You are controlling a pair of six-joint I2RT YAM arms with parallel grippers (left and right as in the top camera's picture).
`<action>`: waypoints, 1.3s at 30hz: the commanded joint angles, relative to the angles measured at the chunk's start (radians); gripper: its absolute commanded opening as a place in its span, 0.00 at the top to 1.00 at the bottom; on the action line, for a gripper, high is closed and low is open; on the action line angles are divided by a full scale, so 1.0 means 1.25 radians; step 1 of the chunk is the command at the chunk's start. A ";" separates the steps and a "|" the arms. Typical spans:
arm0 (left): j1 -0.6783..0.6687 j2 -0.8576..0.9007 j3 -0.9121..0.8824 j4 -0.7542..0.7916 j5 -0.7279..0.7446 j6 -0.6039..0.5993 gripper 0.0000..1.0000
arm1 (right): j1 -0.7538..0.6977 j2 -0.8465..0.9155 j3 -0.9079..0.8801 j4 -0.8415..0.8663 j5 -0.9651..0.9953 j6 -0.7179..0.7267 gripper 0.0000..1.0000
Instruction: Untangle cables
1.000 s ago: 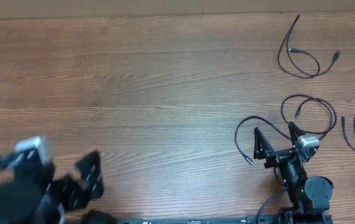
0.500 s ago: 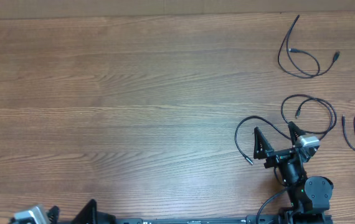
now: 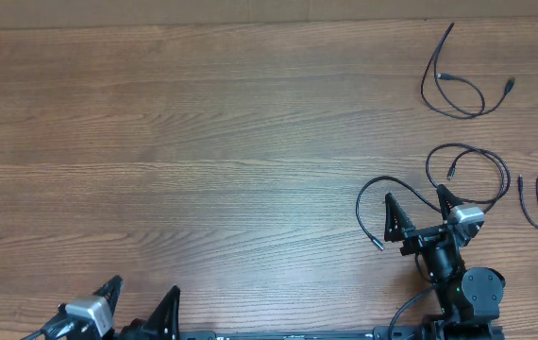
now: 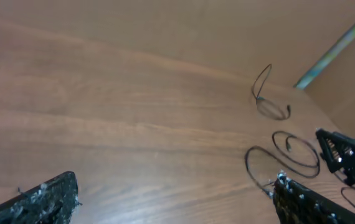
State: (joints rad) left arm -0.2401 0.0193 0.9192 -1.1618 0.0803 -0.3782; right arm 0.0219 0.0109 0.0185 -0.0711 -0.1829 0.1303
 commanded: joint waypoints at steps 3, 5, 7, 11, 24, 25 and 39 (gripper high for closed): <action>0.005 -0.012 -0.059 0.098 0.040 0.102 0.00 | 0.002 -0.006 -0.009 0.004 0.003 -0.004 0.00; 0.005 -0.012 -0.089 0.146 0.060 0.134 0.00 | 0.002 -0.006 -0.009 0.004 0.003 -0.004 0.00; 0.004 -0.012 -0.135 0.205 0.082 0.164 0.00 | 0.002 -0.006 -0.009 0.004 0.003 -0.004 0.00; 0.004 -0.012 -0.238 0.316 0.097 0.179 0.00 | 0.002 -0.006 -0.009 0.004 0.003 -0.004 0.00; 0.003 -0.013 -0.565 0.648 0.128 0.190 0.00 | 0.002 -0.006 -0.009 0.004 0.003 -0.004 0.00; 0.003 -0.013 -0.578 0.656 0.128 0.203 0.01 | 0.002 -0.006 -0.009 0.004 0.003 -0.004 0.00; 0.003 -0.013 -0.700 0.809 0.090 0.286 0.00 | 0.002 -0.006 -0.009 0.004 0.003 -0.004 0.00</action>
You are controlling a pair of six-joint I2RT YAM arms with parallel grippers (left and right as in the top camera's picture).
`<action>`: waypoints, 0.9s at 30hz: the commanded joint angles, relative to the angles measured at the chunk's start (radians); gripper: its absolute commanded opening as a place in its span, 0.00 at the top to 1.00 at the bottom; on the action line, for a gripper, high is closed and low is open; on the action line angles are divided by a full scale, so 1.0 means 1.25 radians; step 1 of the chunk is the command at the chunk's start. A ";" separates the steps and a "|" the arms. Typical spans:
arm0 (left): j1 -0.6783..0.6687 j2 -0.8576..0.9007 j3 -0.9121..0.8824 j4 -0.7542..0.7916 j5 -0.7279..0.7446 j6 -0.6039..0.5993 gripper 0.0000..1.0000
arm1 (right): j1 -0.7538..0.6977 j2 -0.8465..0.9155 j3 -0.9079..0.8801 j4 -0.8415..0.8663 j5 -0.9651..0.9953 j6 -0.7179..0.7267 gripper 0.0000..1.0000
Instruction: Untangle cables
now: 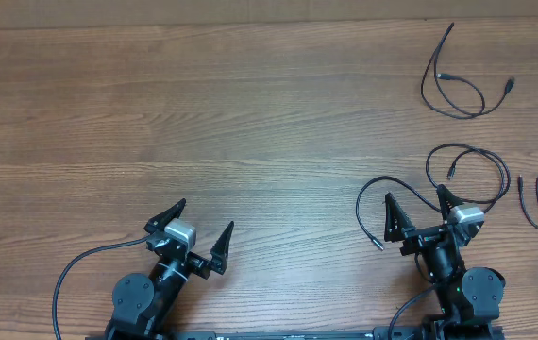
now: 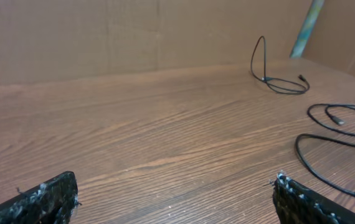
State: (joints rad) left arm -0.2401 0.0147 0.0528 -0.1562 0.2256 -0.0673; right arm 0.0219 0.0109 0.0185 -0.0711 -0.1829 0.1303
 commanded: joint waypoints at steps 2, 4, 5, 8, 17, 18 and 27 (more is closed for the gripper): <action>0.003 -0.009 -0.013 0.020 -0.049 0.037 0.01 | 0.002 -0.006 -0.009 0.004 0.003 -0.004 0.00; 0.003 -0.009 -0.024 0.043 -0.065 0.037 0.00 | 0.002 -0.006 -0.009 0.004 0.003 -0.004 0.00; 0.003 -0.009 -0.029 0.051 -0.080 0.037 0.01 | 0.002 -0.006 -0.009 0.004 0.003 -0.004 0.00; 0.003 -0.009 -0.031 0.052 -0.104 0.037 0.00 | 0.002 -0.006 -0.009 0.004 0.003 -0.004 0.00; 0.003 -0.009 -0.038 0.067 -0.105 0.015 0.00 | 0.002 -0.006 -0.009 0.004 0.003 -0.004 0.00; 0.003 -0.009 -0.038 0.067 -0.105 0.015 0.01 | 0.002 -0.006 -0.009 0.004 0.003 -0.004 0.00; 0.003 -0.010 -0.038 0.069 -0.106 0.015 0.00 | 0.002 -0.006 -0.009 0.004 0.003 -0.004 0.00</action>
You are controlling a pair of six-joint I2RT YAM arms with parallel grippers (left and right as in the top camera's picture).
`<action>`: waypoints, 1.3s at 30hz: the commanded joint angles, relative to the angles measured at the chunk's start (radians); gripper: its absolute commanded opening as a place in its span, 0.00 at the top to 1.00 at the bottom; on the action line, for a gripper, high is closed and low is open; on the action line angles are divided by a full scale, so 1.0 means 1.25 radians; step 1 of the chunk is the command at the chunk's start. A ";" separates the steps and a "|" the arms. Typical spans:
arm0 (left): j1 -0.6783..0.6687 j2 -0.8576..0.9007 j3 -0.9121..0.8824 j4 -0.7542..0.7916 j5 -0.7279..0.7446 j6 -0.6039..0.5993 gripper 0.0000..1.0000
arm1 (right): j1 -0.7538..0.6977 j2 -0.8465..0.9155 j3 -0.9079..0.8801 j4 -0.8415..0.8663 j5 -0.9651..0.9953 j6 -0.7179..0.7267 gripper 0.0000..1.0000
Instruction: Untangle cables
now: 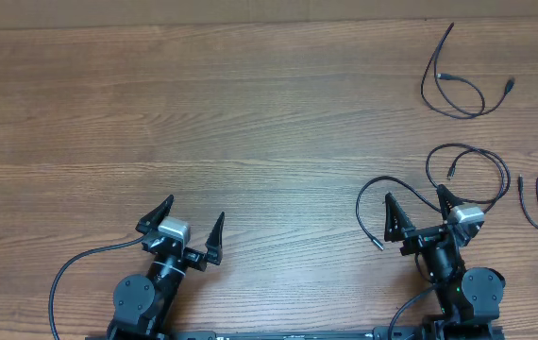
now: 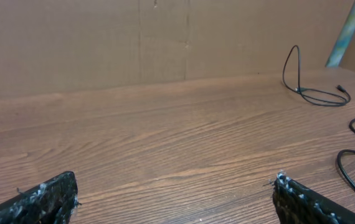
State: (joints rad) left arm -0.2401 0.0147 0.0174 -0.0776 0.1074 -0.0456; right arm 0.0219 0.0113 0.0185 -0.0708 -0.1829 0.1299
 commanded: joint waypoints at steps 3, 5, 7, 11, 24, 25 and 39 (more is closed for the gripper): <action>0.003 -0.010 -0.010 0.006 -0.011 -0.002 0.00 | 0.002 -0.007 -0.009 0.004 0.003 -0.003 0.00; 0.003 -0.010 -0.010 0.006 -0.011 -0.002 0.01 | 0.002 -0.007 -0.009 0.004 0.003 -0.003 0.00; 0.003 -0.010 -0.010 0.006 -0.011 -0.002 0.01 | 0.002 -0.007 -0.009 0.004 0.003 -0.003 0.00; 0.003 -0.010 -0.010 0.006 -0.011 -0.002 0.01 | 0.002 -0.007 -0.009 0.004 0.003 -0.003 0.00; 0.025 -0.010 -0.010 0.006 -0.011 -0.002 0.00 | 0.002 -0.007 -0.009 0.004 0.003 -0.003 0.00; 0.039 -0.010 -0.010 0.006 -0.011 -0.002 0.00 | 0.002 -0.007 -0.009 0.004 0.003 -0.003 0.00; 0.092 -0.010 -0.010 0.006 -0.011 -0.002 0.01 | 0.002 -0.007 -0.009 0.004 0.003 -0.003 0.00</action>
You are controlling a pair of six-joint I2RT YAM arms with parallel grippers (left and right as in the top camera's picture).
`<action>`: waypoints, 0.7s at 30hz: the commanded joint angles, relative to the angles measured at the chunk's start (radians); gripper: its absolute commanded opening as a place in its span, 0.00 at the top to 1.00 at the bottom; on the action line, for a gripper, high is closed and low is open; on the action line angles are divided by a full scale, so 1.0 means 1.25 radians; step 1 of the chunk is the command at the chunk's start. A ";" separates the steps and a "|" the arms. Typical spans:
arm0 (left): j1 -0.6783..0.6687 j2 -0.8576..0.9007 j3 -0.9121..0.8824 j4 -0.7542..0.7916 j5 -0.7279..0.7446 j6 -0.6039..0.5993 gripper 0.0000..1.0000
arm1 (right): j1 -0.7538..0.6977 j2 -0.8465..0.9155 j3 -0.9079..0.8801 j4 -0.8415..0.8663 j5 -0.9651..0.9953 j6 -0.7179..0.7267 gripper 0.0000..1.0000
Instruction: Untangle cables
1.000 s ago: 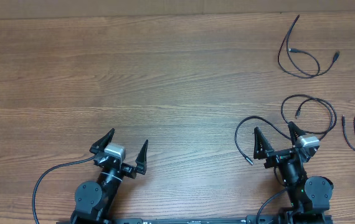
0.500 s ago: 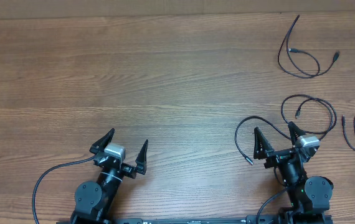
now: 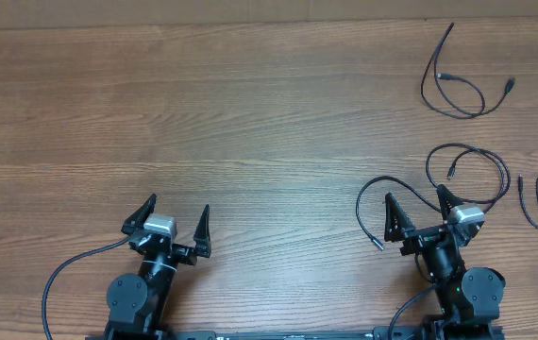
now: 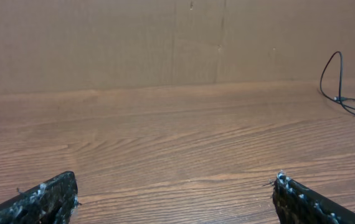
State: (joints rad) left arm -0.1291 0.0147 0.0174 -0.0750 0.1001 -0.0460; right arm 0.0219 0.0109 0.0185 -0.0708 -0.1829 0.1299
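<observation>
Three black cables lie apart at the right of the table. One curled cable [image 3: 453,80] lies at the far right, and it also shows as a cable [image 4: 345,93] standing up at the right edge of the left wrist view. A looped cable [image 3: 467,165] trails a long tail that curves round my right gripper [image 3: 415,195], which is open and holds nothing. A third cable lies at the right edge. My left gripper [image 3: 168,215] stands open near the front, left of centre, and its fingers [image 4: 47,199] are spread wide over bare wood.
The wooden table [image 3: 250,113] stretches wide between the left gripper and the cables. A brown cardboard wall [image 4: 134,37] closes off the far edge. Each arm's own black cable hangs by its base at the front.
My left gripper has shifted a little to the left and turned to face the far wall more squarely. In its wrist view the cables have slid toward the right edge. The right arm and the cables are unchanged.
My left gripper was open at the table's front left edge. Then it stood further in, angled toward the cables on the right. It has since turned step by step toward the far wall. The right gripper stayed open by the looped cable, and no cable moved.
</observation>
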 commanded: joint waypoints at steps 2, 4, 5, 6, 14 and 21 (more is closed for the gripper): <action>0.004 -0.010 -0.010 0.004 -0.005 -0.002 0.00 | 0.002 -0.006 -0.009 0.004 0.003 -0.003 0.00; 0.004 -0.010 -0.010 0.002 -0.056 0.005 0.00 | 0.002 -0.006 -0.009 0.004 0.003 -0.003 0.00; 0.004 -0.010 -0.010 0.001 -0.095 0.011 0.01 | 0.002 -0.006 -0.009 0.004 0.003 -0.003 0.00; 0.004 -0.010 -0.010 0.004 -0.138 0.020 0.00 | 0.002 -0.006 -0.009 0.004 0.003 -0.003 0.00; 0.007 -0.010 -0.010 0.003 -0.150 0.011 0.00 | 0.002 -0.006 -0.009 0.004 0.003 -0.003 0.00; 0.043 -0.010 -0.010 0.003 -0.148 -0.049 0.00 | 0.002 -0.006 -0.009 0.004 0.003 -0.003 0.00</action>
State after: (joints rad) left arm -0.0948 0.0147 0.0174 -0.0750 -0.0654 -0.0681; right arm 0.0219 0.0109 0.0185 -0.0711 -0.1825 0.1303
